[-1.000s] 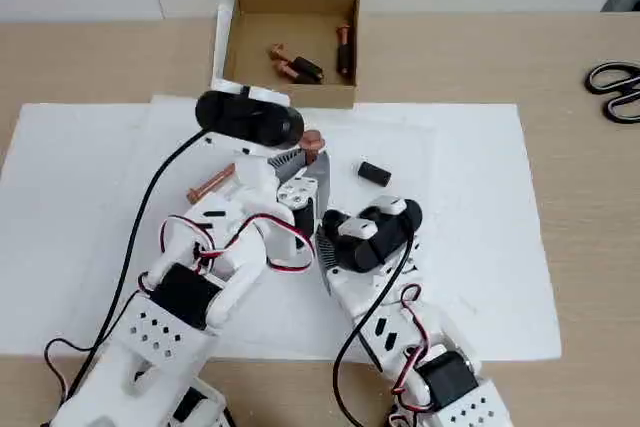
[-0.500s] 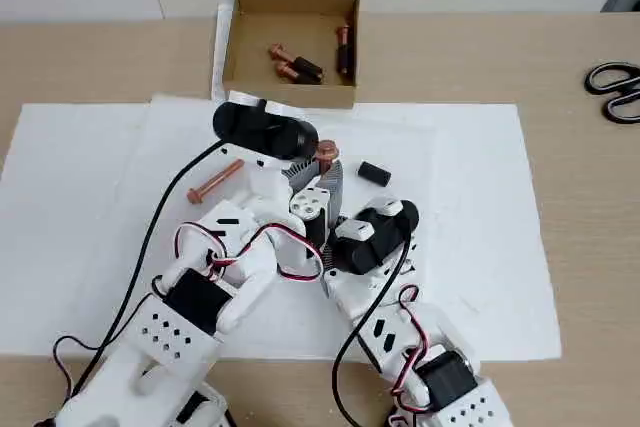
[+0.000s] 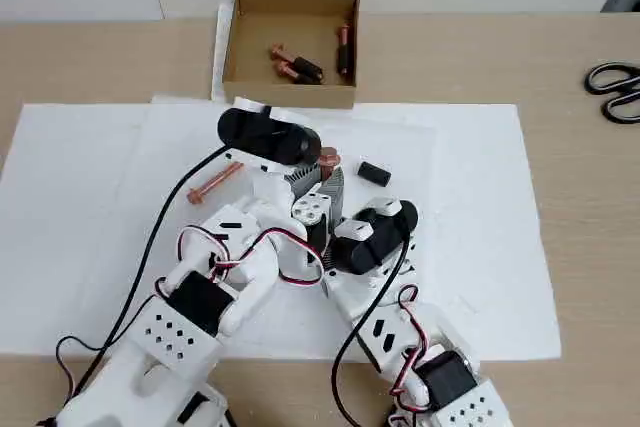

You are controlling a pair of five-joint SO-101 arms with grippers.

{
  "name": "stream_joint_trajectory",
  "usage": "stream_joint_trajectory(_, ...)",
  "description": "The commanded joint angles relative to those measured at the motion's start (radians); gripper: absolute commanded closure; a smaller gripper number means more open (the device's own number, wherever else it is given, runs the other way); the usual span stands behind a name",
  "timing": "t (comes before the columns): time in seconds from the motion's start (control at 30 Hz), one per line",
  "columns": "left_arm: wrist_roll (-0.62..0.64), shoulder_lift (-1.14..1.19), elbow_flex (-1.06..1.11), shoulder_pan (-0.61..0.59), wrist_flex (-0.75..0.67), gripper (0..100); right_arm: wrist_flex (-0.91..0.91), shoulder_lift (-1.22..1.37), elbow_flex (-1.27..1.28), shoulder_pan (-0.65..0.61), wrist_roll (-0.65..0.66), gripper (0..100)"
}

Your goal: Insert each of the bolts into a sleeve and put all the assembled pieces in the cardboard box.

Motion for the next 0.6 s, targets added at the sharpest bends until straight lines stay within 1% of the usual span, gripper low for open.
stream_joint_trajectory(0.0, 0.043, -0.028, -0.012, -0.003, 0.046, 99, -0.022, -0.01, 0.002, 0.001, -0.011, 99.5)
stream_joint_trajectory(0.07, 0.068, -0.028, -0.013, -0.003, 0.071, 99, -0.022, -0.01, 0.002, 0.001, -0.011, 99.5)
stream_joint_trajectory(0.23, 0.071, -0.028, -0.007, -0.005, 0.077, 99, -0.022, -0.01, 0.002, 0.001, -0.011, 99.5)
stream_joint_trajectory(0.4, 0.072, -0.028, -0.013, 0.0, 0.138, 99, -0.022, -0.01, 0.002, 0.002, -0.011, 99.5)
stream_joint_trajectory(0.57, 0.072, -0.028, -0.01, 0.003, 0.144, 99, -0.022, -0.01, 0.002, 0.002, -0.011, 99.5)
